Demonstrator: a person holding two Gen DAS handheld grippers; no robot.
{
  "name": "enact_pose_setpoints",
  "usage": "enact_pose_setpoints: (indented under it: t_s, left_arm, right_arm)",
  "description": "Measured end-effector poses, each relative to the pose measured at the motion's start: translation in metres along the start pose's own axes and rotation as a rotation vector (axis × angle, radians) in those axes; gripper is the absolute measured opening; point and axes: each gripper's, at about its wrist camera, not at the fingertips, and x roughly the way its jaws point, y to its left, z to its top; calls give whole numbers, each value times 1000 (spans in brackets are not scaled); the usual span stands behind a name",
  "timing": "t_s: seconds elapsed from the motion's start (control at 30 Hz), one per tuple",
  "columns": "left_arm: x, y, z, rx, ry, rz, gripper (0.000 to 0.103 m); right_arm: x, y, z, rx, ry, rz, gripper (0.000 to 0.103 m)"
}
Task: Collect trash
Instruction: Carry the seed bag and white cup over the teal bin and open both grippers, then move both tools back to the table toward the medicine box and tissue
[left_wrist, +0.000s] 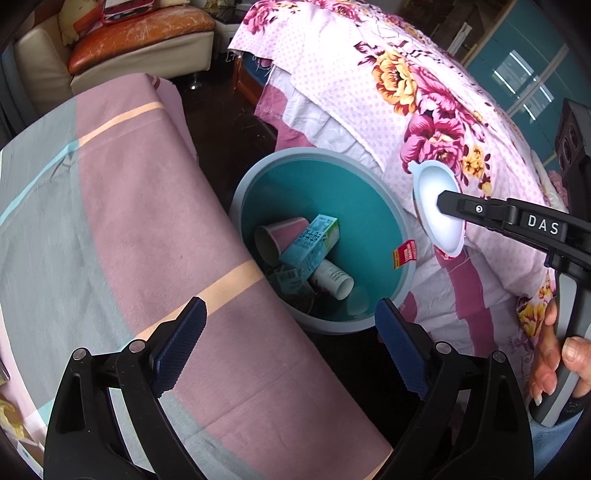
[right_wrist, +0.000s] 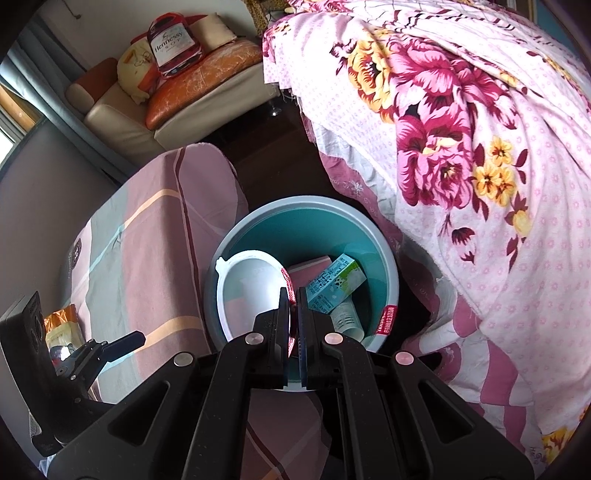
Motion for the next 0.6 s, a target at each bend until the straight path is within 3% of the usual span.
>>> enact_pose_setpoints:
  t_s: [0.27, 0.33, 0.37, 0.47, 0.53, 0.6]
  left_arm:
    - [-5, 16, -4, -36, -6, -15, 93]
    - [-6, 19, -5, -43, -8, -19, 93]
    - [-7, 20, -6, -46, -8, -21, 93]
    - [-9, 24, -9, -56, -10, -28, 93]
    - [-12, 27, -11, -63, -11, -34, 93]
    - [-15, 29, -14, -68, -15, -37, 93]
  right_arm:
    - [11, 15, 1, -21, 26, -6, 9]
    - [11, 19, 1, -20, 25, -10, 31]
    - [10, 21, 0, -26, 18, -20, 47]
    - [9, 26, -2, -27, 23, -27, 55]
    - [8, 29, -2, -29, 25, -39, 67]
    - [7, 31, -2, -36, 29, -41, 70]
